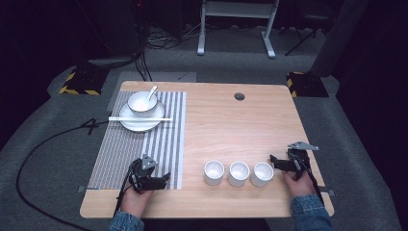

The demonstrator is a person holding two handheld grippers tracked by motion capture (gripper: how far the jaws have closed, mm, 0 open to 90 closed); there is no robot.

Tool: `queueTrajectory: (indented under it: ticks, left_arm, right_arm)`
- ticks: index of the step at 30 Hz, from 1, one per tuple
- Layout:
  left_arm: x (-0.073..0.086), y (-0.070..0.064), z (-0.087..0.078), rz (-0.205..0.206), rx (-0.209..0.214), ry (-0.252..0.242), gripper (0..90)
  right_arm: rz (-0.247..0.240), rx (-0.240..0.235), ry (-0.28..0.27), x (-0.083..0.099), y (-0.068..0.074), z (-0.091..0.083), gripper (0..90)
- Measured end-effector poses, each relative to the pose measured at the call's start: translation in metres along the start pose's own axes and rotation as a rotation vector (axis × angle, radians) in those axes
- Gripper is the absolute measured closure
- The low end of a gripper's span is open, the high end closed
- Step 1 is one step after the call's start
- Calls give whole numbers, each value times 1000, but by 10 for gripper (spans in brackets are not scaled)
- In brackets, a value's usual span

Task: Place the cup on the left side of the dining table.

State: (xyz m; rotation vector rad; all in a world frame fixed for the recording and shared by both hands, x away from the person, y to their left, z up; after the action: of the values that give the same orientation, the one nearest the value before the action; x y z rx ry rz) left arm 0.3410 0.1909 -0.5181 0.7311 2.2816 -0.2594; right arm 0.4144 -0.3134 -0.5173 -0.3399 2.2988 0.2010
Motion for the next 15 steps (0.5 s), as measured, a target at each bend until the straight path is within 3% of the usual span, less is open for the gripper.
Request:
queueTrajectory:
  ticks: [15]
  left_arm:
    - [0, 0, 0, -2, 2, 1, 149]
  right_arm:
    - [0, 0, 0, 0, 0, 0, 145]
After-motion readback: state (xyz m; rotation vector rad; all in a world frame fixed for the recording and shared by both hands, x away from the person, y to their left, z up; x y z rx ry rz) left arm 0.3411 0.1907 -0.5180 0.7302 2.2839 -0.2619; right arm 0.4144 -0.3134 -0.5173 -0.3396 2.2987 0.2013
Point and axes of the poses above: each handheld gripper's, and its own axes: z roughly forward along the jaws, x roughly out of its underside, y roughly to its left, the point moved 2 cm from there along z, roughly forward along the jaws, and after that the axes turned 4 degrees about z, right-handed, at the moved point
